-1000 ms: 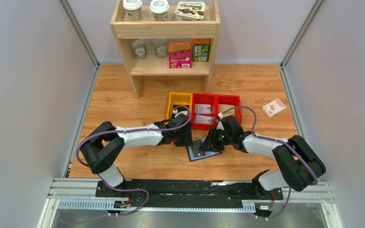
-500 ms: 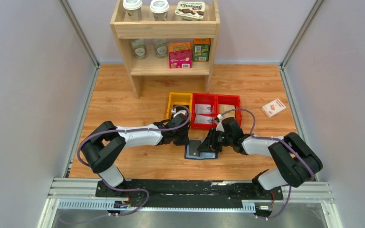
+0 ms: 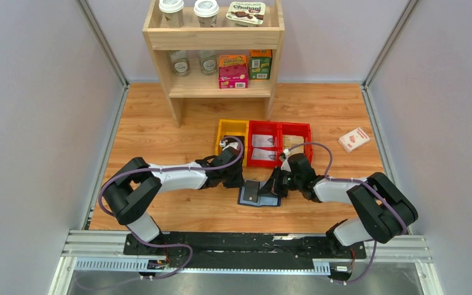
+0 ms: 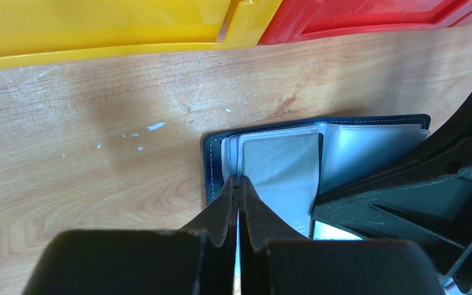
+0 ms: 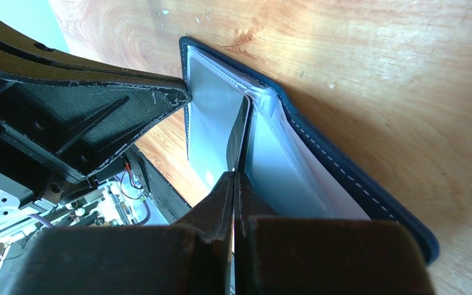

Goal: Take the credit cards out of the card holder
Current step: Remove the credit card from the card holder.

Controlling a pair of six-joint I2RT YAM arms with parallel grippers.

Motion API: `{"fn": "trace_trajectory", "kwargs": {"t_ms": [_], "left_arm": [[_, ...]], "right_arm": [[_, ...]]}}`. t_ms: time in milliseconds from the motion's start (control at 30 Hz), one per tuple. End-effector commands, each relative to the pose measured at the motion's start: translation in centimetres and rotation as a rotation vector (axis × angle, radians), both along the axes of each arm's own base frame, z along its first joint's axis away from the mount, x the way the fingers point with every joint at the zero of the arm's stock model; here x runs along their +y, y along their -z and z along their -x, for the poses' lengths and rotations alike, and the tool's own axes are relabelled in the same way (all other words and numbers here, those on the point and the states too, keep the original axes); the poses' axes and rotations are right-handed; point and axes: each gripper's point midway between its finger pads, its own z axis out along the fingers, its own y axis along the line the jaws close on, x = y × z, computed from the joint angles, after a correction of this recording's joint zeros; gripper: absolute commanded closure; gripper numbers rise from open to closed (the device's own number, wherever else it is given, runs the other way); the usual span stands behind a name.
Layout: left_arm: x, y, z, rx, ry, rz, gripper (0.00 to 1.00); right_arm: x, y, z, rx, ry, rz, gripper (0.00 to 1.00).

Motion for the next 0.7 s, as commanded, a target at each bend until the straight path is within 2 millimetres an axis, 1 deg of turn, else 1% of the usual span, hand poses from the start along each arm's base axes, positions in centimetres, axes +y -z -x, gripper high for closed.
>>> {"fn": "trace_trajectory", "kwargs": {"t_ms": [0, 67, 167, 267, 367, 567, 600, 633, 667], "left_arm": [[-0.3, 0.2, 1.5, 0.027, 0.053, 0.025, 1.00], [-0.3, 0.2, 1.4, 0.021, 0.051, 0.032, 1.00], [0.1, 0.3, 1.4, 0.029, 0.037, 0.041, 1.00], [0.4, 0.5, 1.4, 0.037, 0.026, 0.048, 1.00], [0.4, 0.7, 1.5, 0.047, 0.027, 0.052, 1.00], [0.4, 0.7, 1.4, 0.050, 0.031, 0.057, 1.00], [0.4, 0.7, 1.4, 0.049, 0.033, 0.058, 1.00], [0.4, 0.8, 1.5, 0.052, 0.034, 0.057, 1.00], [0.3, 0.8, 1.5, 0.054, 0.036, 0.058, 1.00]], "right_arm": [[1.4, -3.4, -3.2, -0.146, 0.053, -0.085, 1.00], [1.4, -3.2, -3.2, -0.136, 0.050, -0.071, 1.00], [0.6, -2.0, -2.5, -0.090, 0.054, -0.002, 1.00], [-0.4, -1.3, -1.9, -0.068, 0.063, 0.052, 1.00], [-1.0, -1.4, -1.9, -0.071, 0.079, 0.082, 1.00], [-0.8, -2.9, -2.9, -0.135, 0.076, 0.078, 1.00], [-0.8, -2.8, -2.9, -0.134, 0.075, 0.083, 0.98], [-0.7, -2.9, -3.1, -0.135, 0.074, 0.083, 0.90], [-0.6, -2.9, -3.3, -0.138, 0.072, 0.086, 0.80]]}}
